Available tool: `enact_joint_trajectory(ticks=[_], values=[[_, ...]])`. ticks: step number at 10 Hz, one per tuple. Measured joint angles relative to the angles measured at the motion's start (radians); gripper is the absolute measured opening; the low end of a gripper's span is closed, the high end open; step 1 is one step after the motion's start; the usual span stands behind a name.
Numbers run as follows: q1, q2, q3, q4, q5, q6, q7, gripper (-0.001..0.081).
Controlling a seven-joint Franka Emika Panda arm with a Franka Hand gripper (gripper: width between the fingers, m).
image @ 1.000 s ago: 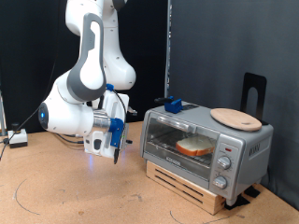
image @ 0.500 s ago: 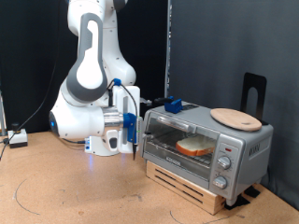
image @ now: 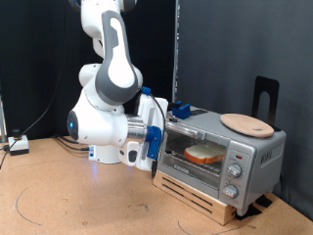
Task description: Make a piece of toast with the oven
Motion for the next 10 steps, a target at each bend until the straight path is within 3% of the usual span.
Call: enact_joint_trajectory(ticks=[1,3,6,10], values=[[-0.004,0.014,-0.001,0.017,-0.036,-0.083,0.005,0.0809],[0.005,0.099,0.003,0.118,-0.101,-0.138,0.032,0.0809],[0.031,0.199,0.005,0.244,-0.132,-0.09,0.059,0.0809],[0.039,0.292,0.004,0.351,-0.11,0.037,0.103,0.0809]])
